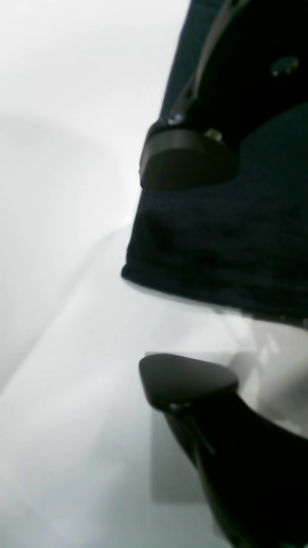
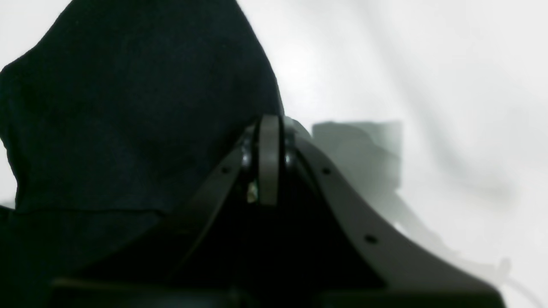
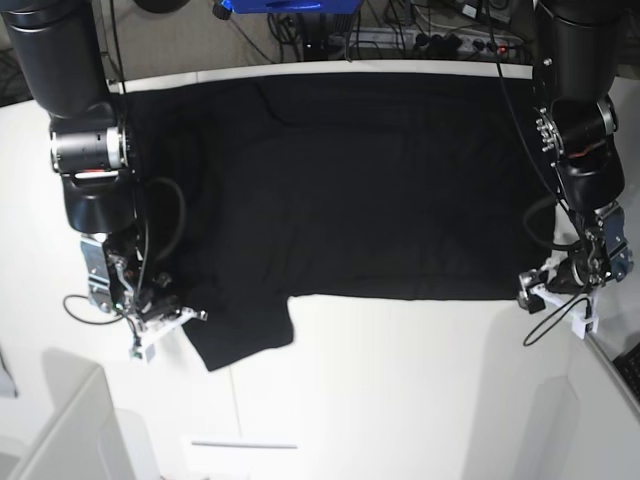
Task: Fold the T-shirt properly
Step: 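Move both grippers to the opposite shirt edge at sleeve and hem corner, then grasp the opposite shirt edge with both grippers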
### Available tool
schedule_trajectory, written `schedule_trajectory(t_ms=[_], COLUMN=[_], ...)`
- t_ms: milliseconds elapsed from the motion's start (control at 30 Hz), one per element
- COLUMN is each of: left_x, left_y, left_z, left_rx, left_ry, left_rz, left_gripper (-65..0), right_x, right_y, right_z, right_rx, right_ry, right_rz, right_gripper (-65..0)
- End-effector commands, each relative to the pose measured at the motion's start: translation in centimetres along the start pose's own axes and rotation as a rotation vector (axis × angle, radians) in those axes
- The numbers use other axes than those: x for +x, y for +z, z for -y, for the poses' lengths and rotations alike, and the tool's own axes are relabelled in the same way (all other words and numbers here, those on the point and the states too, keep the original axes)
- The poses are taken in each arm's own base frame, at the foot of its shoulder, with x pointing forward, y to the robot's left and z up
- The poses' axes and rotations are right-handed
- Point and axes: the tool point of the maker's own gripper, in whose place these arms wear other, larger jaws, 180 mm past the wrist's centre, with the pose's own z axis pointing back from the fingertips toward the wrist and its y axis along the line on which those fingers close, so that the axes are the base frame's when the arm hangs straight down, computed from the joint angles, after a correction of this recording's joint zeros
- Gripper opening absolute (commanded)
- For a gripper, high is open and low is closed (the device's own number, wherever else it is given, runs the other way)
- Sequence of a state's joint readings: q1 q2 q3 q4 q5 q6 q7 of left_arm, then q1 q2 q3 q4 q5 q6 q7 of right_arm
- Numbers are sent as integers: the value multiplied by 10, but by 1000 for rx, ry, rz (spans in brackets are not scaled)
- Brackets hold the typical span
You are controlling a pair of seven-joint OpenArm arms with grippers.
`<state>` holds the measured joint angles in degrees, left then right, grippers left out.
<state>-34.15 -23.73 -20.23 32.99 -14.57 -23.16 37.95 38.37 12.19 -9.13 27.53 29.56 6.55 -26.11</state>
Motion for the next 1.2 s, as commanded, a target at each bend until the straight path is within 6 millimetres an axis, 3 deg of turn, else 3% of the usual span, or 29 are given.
schedule_trajectory(t_ms=[0,333,600,800,1033,1167], left_x=[26,16,15,-3,-5,-9], left_y=[6,3,-4,-9,-9,-8], left_z=[0,-1,15,11,11,7], left_rx=[-4,-4,-32,-30,-28,-19], left_ry=[-4,-1,4,32,23,14], left_rz=[58,36,60,23,18,15], left_gripper=[-79,-82,-91,-286,-365,-551], right_x=[10,10,11,11,11,11], right_y=[4,4,5,5,5,5], right_z=[4,4,4,5,5,4], right_rx=[-12,-12,-12,-13,-12,-10], right_ry=[14,14,12,12,13,11], right_rz=[0,0,1,1,1,3], right_gripper=[-650,-650,-650,-650,-650,-650])
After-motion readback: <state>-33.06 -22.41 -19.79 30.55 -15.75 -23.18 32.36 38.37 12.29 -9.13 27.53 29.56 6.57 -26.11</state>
